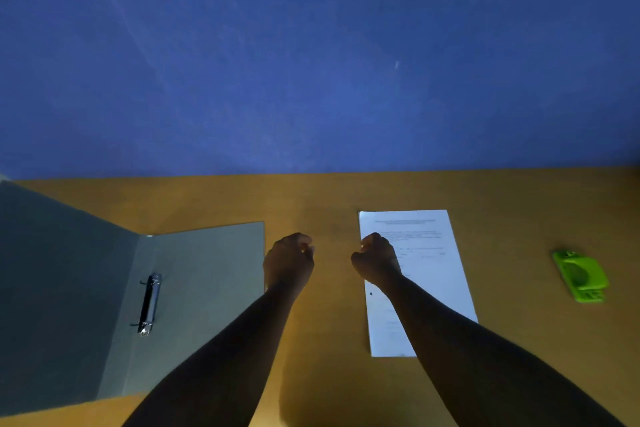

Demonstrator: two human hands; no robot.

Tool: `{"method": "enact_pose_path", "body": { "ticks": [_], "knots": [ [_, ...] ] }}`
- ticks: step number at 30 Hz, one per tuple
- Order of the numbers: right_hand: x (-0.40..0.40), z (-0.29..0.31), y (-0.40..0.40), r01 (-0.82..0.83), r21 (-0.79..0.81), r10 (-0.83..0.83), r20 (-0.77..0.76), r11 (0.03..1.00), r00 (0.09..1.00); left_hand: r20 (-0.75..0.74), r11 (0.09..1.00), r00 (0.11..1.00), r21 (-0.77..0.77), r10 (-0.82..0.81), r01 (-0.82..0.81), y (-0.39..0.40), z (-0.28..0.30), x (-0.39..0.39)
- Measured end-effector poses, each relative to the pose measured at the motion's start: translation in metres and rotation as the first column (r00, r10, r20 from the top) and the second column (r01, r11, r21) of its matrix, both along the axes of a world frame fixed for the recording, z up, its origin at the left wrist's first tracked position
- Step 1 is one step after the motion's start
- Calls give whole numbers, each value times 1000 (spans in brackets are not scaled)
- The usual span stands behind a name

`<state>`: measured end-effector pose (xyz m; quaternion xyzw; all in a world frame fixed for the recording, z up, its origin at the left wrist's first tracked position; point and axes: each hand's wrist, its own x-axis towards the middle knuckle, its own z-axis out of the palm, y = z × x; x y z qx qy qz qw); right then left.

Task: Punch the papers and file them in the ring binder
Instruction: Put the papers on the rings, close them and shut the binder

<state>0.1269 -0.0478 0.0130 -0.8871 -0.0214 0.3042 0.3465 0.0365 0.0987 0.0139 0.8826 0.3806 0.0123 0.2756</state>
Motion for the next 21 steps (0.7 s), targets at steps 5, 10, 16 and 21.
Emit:
{"method": "enact_pose_path", "body": {
  "ticks": [5, 10, 16, 21],
  "knots": [
    [8, 2, -32, 50, -51, -49, 29, 997, 998, -41, 997, 997, -50, -65, 63, -29, -5, 9],
    [12, 3, -65, 100, -82, -97, 39, 992, 995, -110, 981, 990, -180, -93, 72, -55, -11, 17],
    [10, 4, -97, 140, -119, -135, 42, 983, 990, -205, 960, 972, -274, -111, 52, -80, -19, 21],
    [7, 5, -117, 143, -208, -133, 59, 968, 989, -212, 940, 974, -342, -76, -1, -96, -25, 26]
  ]
}}
